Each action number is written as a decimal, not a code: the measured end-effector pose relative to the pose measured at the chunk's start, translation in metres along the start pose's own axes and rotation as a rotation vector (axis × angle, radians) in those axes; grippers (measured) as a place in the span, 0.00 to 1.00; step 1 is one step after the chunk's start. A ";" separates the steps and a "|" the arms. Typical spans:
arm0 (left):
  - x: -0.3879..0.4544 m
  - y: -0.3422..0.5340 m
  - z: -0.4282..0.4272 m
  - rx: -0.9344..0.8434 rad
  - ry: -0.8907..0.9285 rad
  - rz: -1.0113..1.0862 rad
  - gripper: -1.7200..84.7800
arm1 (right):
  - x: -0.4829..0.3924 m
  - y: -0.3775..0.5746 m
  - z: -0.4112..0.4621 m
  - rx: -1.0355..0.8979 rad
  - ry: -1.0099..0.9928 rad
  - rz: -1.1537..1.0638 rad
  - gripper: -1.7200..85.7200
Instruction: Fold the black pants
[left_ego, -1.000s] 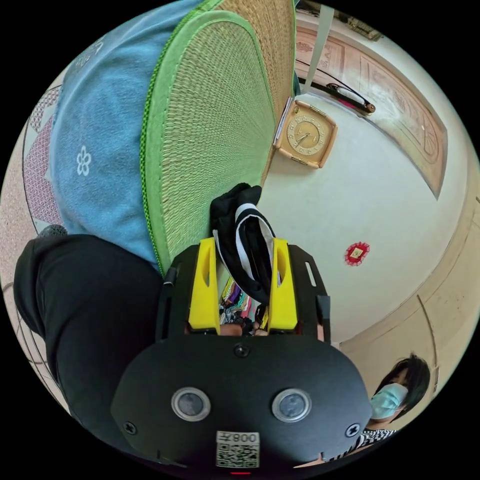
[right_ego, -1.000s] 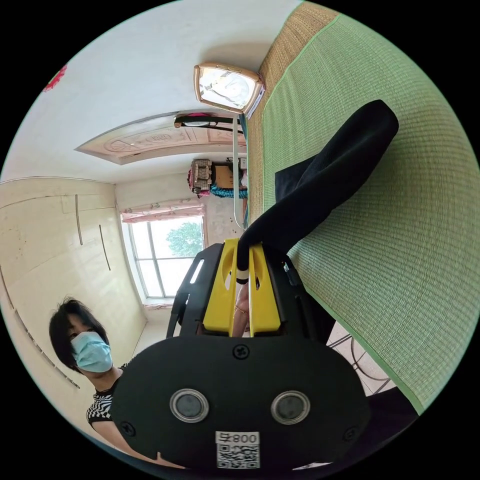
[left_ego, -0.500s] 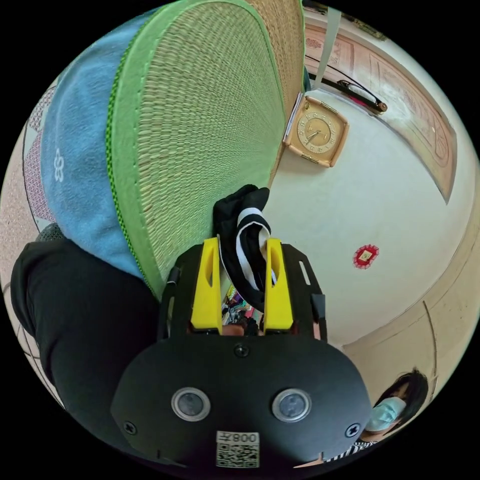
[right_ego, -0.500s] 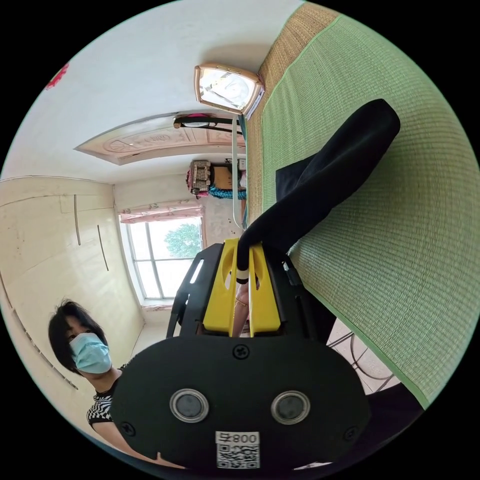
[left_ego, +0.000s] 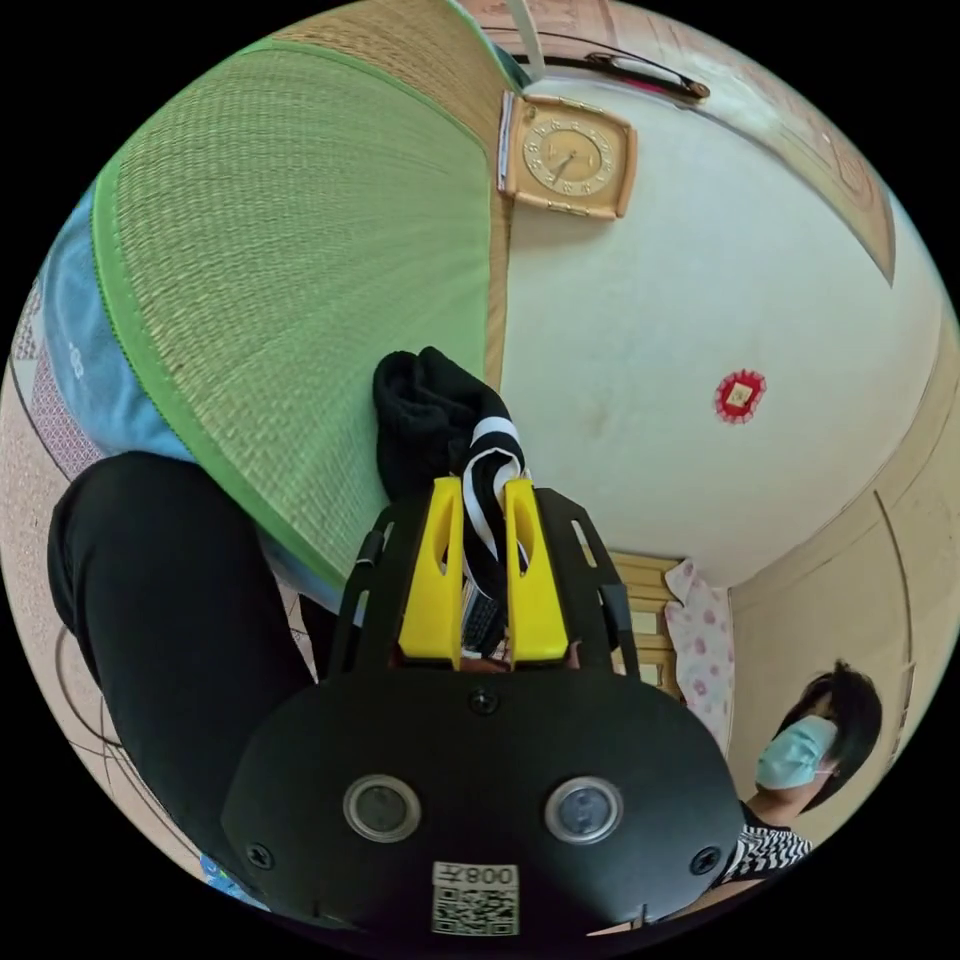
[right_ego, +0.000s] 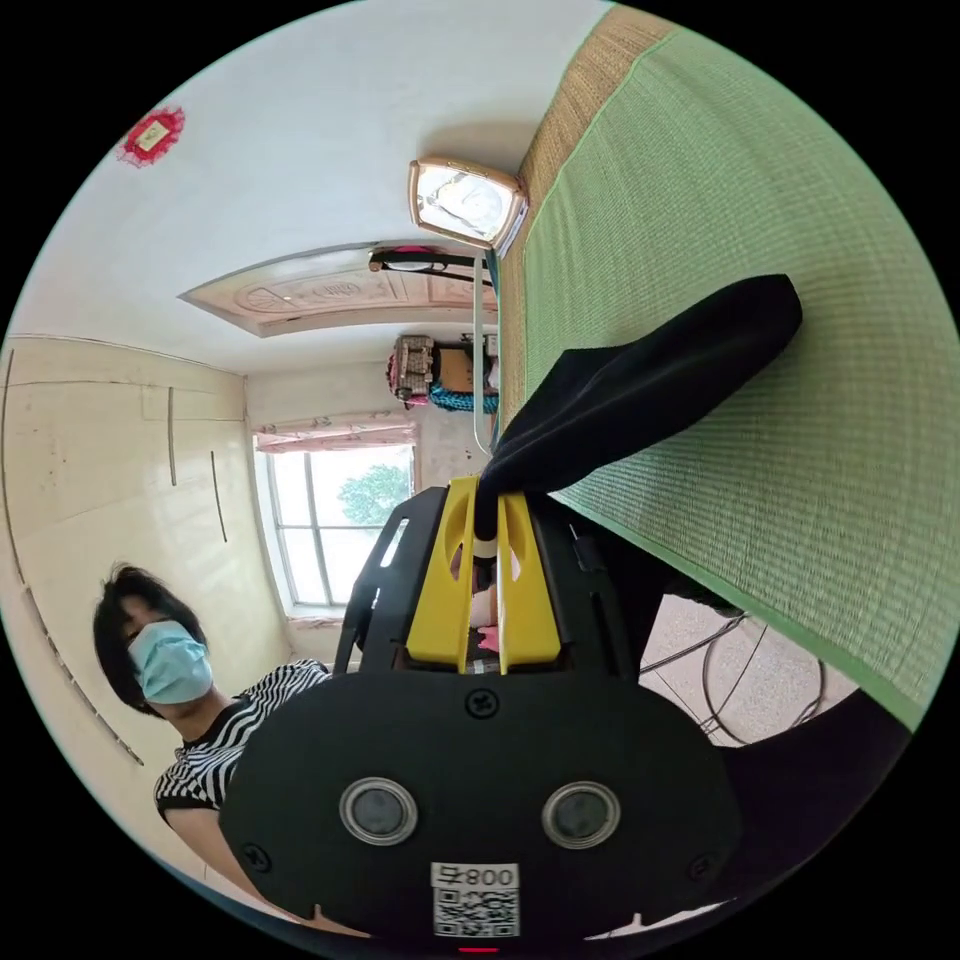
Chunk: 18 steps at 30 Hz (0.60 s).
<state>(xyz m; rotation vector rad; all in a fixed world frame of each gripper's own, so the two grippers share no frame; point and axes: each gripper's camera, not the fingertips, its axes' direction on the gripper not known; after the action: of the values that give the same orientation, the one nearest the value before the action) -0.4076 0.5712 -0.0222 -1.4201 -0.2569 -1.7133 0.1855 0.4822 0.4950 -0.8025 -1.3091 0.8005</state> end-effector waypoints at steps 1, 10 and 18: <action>0.001 0.003 0.010 -0.011 0.000 0.005 0.10 | 0.000 0.008 -0.004 0.012 -0.006 0.000 0.03; 0.057 0.029 0.241 -0.268 0.046 0.167 0.10 | -0.046 0.086 -0.117 0.298 -0.034 -0.128 0.03; 0.205 0.126 0.561 -0.626 0.346 0.535 0.10 | -0.225 0.196 -0.319 0.695 0.215 -0.547 0.03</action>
<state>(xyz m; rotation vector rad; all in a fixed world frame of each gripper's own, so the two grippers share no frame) 0.0791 0.7556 0.2968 -1.4015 0.8429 -1.5948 0.4730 0.3697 0.1862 0.0336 -0.8943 0.6342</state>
